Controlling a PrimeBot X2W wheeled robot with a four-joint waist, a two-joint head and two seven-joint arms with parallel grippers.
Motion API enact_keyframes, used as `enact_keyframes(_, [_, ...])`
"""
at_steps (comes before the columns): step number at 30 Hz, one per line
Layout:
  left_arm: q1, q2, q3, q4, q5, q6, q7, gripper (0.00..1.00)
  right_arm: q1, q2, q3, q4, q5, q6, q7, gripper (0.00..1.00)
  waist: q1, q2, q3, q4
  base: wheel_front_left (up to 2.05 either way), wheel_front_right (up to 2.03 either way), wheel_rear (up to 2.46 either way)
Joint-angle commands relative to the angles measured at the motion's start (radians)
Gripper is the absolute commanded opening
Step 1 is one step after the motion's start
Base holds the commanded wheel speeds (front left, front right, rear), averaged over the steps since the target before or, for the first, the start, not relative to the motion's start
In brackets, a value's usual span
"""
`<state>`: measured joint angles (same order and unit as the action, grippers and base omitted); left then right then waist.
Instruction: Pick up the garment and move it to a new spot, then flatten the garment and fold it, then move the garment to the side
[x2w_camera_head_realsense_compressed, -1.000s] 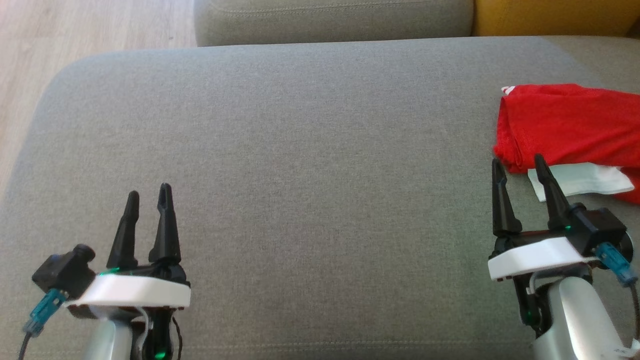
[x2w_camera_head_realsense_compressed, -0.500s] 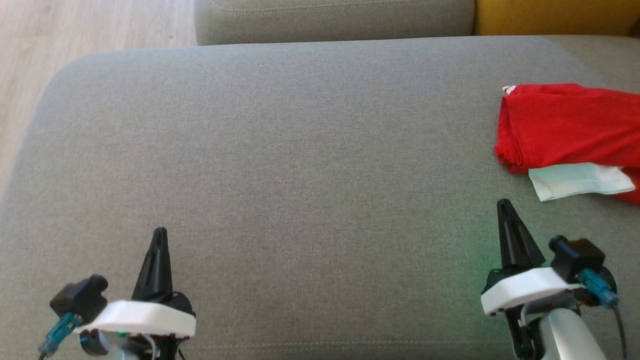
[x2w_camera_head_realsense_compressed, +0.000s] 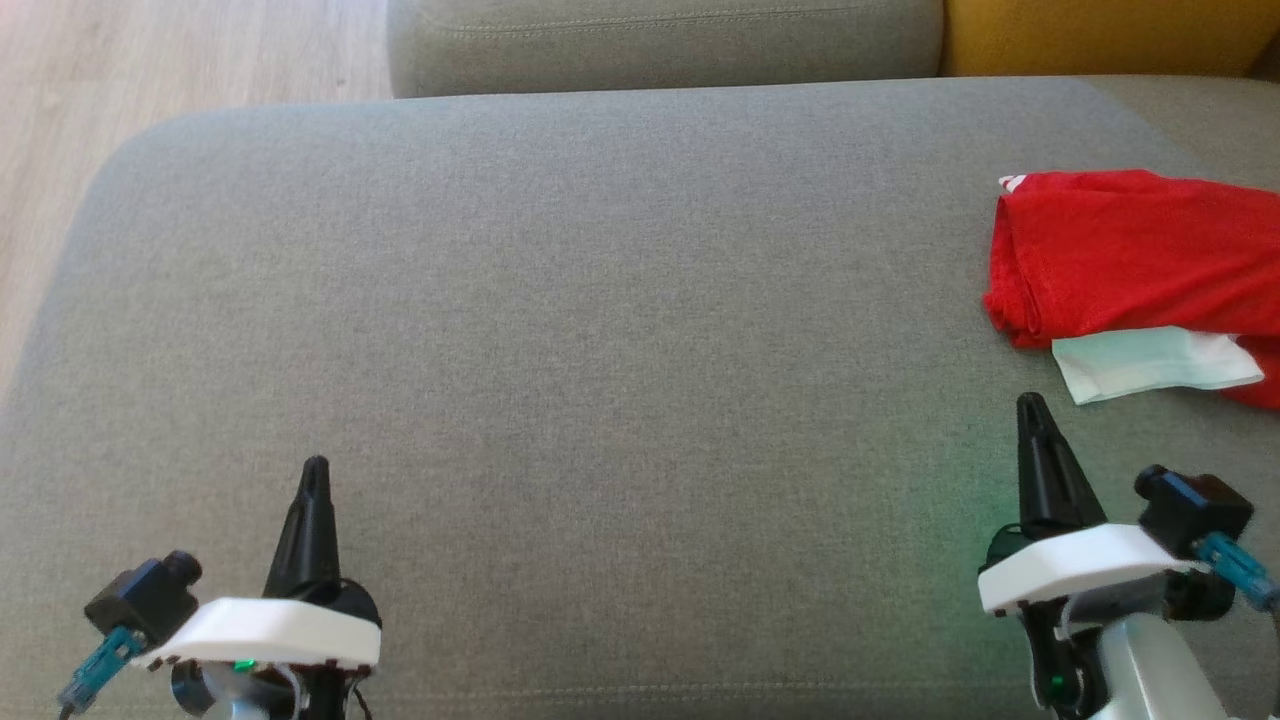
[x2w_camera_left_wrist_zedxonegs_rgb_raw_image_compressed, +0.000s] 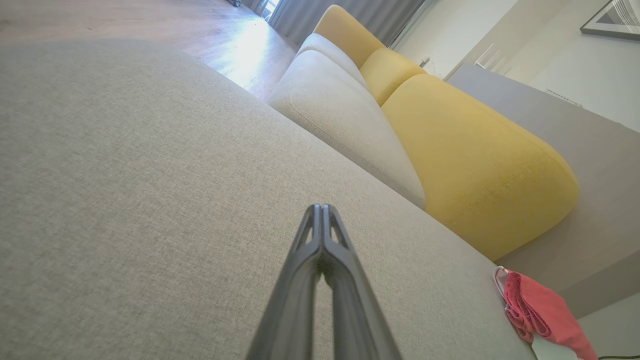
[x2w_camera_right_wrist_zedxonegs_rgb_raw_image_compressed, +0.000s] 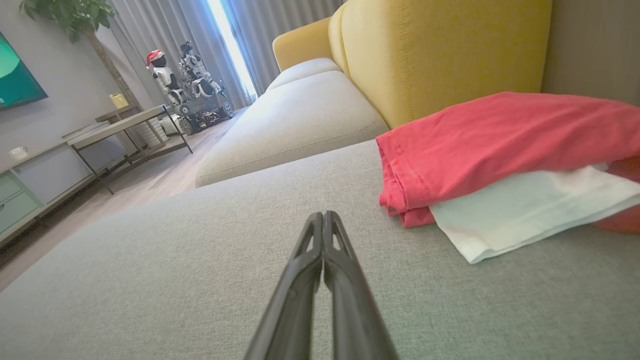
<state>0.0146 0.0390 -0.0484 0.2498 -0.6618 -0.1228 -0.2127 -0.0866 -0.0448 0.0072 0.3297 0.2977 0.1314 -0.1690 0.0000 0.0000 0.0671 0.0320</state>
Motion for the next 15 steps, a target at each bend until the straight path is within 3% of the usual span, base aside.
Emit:
enact_keyframes(1, [-0.049,0.010,0.017,-0.032,-0.021,-0.001,0.006,0.00,-0.038,-0.002,-0.006,-0.039,0.029,0.000,0.007,0.00,0.0000,0.0000,-0.001,0.000,0.00,0.00,0.00])
enact_keyframes(15, [-0.058,0.013,0.032,-0.028,-0.146,-0.002,0.045,0.00,-0.036,-0.002,-0.021,-0.045,0.197,0.000,0.043,0.00,0.0000,0.0000,-0.009,-0.004,0.00,0.00,0.00])
